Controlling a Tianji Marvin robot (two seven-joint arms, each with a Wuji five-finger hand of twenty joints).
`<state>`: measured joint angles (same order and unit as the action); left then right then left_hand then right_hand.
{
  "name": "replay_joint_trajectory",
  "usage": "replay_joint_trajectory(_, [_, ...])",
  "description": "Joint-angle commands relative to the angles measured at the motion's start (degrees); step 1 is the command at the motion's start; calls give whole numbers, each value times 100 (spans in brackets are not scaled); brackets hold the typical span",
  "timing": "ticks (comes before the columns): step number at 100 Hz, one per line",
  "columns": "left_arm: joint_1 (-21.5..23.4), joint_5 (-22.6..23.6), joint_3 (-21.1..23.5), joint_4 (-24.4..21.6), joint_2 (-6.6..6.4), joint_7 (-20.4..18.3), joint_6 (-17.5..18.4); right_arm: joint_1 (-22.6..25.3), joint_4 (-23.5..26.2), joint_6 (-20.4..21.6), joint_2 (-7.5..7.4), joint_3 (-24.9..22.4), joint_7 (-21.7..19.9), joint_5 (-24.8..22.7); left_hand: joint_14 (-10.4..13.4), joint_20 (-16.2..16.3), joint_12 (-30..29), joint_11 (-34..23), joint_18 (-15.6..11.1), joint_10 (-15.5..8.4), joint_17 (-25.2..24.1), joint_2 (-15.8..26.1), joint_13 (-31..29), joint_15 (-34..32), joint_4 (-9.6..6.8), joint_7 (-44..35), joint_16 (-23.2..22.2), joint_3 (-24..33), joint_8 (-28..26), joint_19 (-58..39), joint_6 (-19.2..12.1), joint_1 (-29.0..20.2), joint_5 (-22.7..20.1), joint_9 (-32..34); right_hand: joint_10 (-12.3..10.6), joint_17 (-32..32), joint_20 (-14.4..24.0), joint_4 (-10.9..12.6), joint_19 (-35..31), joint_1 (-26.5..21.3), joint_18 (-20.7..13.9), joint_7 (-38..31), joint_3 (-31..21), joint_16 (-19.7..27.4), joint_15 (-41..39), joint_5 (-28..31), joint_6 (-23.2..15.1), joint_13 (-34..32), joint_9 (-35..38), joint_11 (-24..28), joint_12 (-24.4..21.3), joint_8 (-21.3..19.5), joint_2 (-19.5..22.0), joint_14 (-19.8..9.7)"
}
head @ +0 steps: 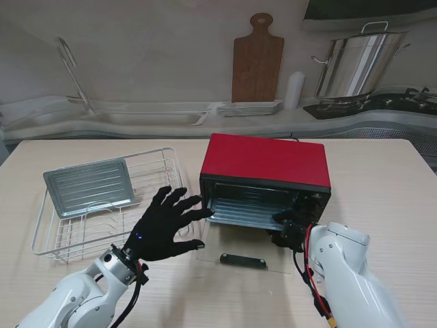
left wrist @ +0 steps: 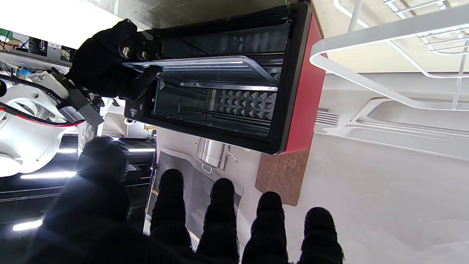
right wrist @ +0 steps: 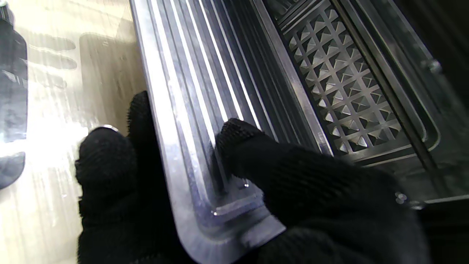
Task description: Slide the trays into the oven
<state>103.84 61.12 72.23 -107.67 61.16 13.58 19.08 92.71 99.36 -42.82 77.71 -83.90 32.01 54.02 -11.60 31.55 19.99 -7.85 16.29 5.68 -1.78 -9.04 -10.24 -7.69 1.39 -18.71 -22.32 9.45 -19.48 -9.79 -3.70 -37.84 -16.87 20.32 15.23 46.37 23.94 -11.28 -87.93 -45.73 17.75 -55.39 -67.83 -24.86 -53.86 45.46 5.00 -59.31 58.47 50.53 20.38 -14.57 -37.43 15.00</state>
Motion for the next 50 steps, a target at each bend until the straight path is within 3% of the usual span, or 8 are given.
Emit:
replay_joint_trajectory(1, [42,4,5,-56,16,-90,-9,-5,48,39,61,31,-64,8,157,-95,-139,86,-131,-144,-81,226,120,155,-128,87,54,-130,-87,244,-125,31,106,-128,94,261,41,-247,-244,-290,-81,-94,73,-77,-175,260,-122,-368,197,129,79,-68,7,190])
replay_joint_trajectory(50, [44,-1,0,-55,15,-113,-26,-211,-118,72,110,87,190,118,154,-97,-138,86,-138,-149,-83,230,143,160,-128,91,56,-133,-88,246,-121,29,105,-137,82,499,-146,-311,-192,-259,74,-10,59,21,65,268,-10,-601,416,-103,-42,118,-5,230])
